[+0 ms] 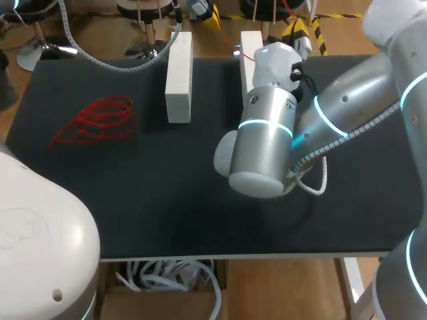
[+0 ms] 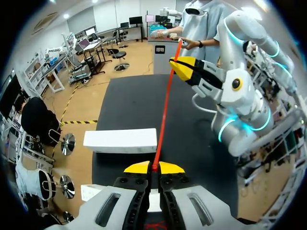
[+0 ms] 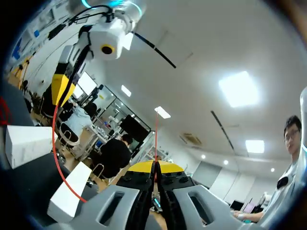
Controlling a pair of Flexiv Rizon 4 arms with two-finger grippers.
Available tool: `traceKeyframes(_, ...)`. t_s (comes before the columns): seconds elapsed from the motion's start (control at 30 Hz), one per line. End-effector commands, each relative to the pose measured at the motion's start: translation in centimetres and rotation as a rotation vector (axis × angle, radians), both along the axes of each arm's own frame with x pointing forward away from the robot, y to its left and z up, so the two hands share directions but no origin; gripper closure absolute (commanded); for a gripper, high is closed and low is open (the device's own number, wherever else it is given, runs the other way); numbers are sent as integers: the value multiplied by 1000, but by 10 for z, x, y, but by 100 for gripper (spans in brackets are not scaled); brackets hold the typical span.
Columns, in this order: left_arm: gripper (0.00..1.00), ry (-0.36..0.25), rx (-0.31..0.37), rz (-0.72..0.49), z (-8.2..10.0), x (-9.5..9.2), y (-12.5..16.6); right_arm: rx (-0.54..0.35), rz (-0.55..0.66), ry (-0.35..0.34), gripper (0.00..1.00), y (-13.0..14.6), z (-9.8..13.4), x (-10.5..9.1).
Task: Grab the tape and strap the tape.
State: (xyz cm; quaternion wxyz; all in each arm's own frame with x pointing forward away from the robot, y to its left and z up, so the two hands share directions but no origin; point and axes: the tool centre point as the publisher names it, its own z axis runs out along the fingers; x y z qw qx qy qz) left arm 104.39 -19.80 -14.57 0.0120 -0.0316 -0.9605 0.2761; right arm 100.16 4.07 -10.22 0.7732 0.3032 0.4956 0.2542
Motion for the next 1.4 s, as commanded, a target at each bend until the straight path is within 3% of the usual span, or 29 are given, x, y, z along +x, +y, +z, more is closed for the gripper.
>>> traceKeyframes(0.03,100,3,5,-1,1,1,0,-383,-89,-308,100,13,-18,11)
traceKeyframes(0.17,100,3,5,-1,1,1,0,-483,-63,-302,100,17,-16,15)
traceKeyframes(0.33,100,3,5,-1,1,1,0,-585,-45,-241,100,22,-19,13)
traceKeyframes(0.57,100,3,5,-1,1,1,0,-694,-98,-56,100,24,-30,15)
traceKeyframes(0.87,100,3,5,-1,1,1,0,-695,-110,103,100,35,-39,17)
traceKeyframes(0.97,100,3,5,-1,1,1,0,-622,-64,85,100,38,-37,14)
traceKeyframes(1.4,100,3,5,-1,1,1,0,-622,-64,85,100,38,-37,14)
